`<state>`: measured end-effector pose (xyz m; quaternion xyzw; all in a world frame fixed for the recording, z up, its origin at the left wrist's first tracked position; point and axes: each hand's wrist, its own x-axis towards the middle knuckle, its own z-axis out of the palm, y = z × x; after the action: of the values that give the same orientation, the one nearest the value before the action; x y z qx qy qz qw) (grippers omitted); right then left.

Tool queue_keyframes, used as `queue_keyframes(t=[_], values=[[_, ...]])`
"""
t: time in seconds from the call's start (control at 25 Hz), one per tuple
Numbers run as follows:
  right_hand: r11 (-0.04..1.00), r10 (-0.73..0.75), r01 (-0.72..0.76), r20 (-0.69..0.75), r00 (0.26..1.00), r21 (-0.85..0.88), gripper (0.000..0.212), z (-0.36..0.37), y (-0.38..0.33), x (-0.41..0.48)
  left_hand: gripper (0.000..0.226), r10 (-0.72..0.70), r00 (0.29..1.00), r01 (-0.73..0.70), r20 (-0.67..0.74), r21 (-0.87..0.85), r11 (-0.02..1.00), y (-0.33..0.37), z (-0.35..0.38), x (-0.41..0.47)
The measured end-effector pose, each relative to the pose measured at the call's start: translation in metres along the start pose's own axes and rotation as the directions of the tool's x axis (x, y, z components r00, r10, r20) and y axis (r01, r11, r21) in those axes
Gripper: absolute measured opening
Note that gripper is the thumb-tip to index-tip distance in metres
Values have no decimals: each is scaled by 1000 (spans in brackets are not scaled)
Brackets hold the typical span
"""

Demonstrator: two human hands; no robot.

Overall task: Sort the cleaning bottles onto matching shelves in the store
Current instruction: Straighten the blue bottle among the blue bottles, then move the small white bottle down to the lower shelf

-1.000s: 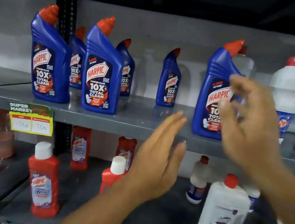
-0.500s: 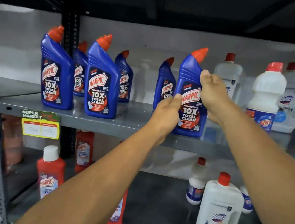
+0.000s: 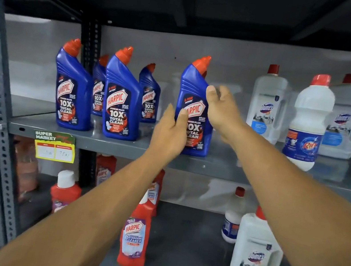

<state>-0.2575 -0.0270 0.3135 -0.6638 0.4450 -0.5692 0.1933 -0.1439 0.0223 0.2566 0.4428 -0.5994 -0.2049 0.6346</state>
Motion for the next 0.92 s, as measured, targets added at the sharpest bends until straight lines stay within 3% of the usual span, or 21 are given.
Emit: queue_keyframes(t=[0.08, 0.12, 0.24, 0.44, 0.56, 0.72, 0.84, 0.92], values=[[977, -139, 128, -55, 989, -170, 54, -39, -5, -7, 26, 308, 949, -298, -65, 128, 946, 17, 15, -17], [952, -217, 186, -108, 970, -244, 50, -64, -8, -8, 28, 371, 928, -363, -34, 135, 922, 26, 27, -25], [880, -313, 178, -254, 915, -441, 41, -142, -7, -3, 49, 246, 949, -275, 197, 135, 952, 42, 79, -35], [879, -153, 6, -270, 951, -478, 61, -217, 24, 9, 33, 23, 906, -21, 422, -11, 1000, 41, 161, -30], [890, -76, -26, -205, 976, -455, 64, -226, 37, 23, 36, -22, 888, 36, 460, -22, 999, 40, 193, -18], [942, -67, -1, -190, 980, -336, 49, -225, 46, 43, 59, -54, 908, 43, 415, 37, 998, 32, 225, -2], [880, -143, 18, -229, 963, -475, 62, -228, 46, 52, 68, -10, 934, -41, 358, 135, 990, 19, 235, 9], [824, -180, 60, -160, 971, -563, 62, -230, 49, 54, 65, 3, 936, -44, 352, 110, 993, 15, 236, 10]])
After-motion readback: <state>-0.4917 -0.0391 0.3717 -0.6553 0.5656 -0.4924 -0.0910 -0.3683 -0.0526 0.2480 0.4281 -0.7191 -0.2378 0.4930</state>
